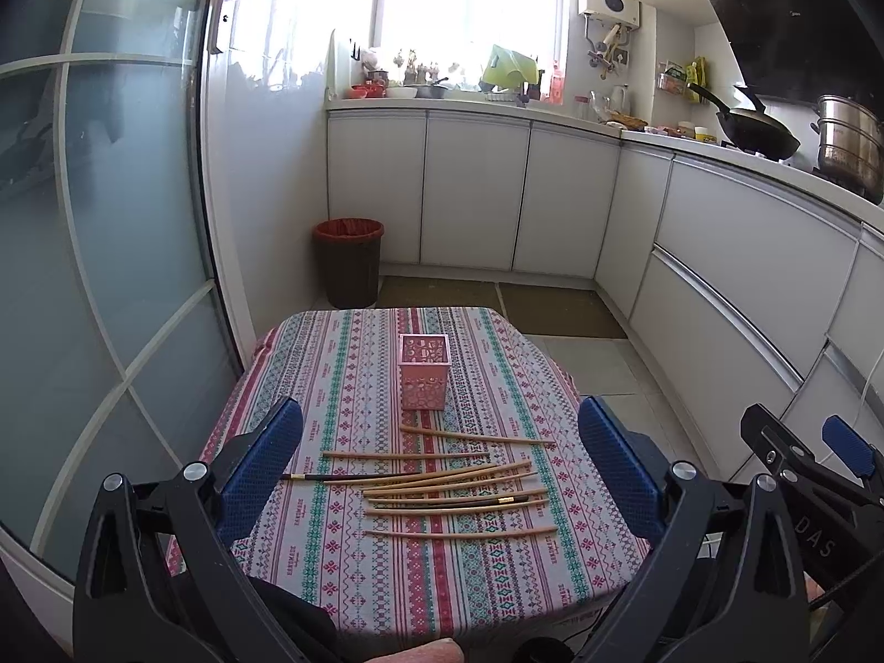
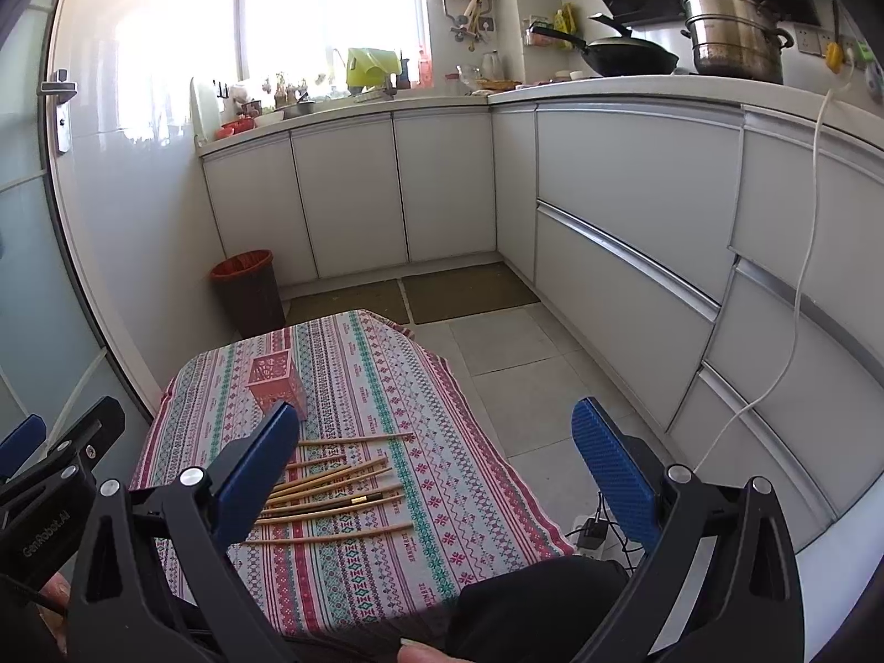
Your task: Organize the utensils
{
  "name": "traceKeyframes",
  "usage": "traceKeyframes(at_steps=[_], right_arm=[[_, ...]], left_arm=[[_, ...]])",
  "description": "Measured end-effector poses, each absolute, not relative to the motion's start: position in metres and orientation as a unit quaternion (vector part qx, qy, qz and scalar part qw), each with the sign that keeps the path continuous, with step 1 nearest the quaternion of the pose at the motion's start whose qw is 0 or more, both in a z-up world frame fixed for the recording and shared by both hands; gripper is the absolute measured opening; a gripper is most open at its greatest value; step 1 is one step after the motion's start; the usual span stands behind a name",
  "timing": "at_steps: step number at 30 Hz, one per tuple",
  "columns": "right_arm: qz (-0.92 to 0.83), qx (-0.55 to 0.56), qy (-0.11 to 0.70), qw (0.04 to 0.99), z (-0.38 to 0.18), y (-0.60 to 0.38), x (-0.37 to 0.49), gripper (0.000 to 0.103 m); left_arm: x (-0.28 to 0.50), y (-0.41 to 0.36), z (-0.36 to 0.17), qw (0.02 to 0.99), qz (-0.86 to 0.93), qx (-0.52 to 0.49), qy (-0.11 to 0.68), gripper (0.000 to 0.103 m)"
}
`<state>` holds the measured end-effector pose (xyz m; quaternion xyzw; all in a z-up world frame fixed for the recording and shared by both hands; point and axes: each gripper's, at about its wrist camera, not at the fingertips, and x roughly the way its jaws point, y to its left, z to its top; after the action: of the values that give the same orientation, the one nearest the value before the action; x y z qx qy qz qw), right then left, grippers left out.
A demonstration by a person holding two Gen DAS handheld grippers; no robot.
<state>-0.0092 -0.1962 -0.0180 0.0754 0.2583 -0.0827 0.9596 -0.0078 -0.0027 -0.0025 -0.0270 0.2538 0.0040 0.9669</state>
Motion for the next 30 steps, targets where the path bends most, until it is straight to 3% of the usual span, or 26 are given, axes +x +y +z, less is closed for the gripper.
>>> traceKeyframes(at_steps=[30], right_arm=[[-0.084, 0.077, 0.271, 0.956, -0.0243, -0.1975, -0.0032, 0.096]], left_arm=[[0.0006, 0.0002, -0.0086, 0.962, 0.002, -0.026, 0.271, 0.096]])
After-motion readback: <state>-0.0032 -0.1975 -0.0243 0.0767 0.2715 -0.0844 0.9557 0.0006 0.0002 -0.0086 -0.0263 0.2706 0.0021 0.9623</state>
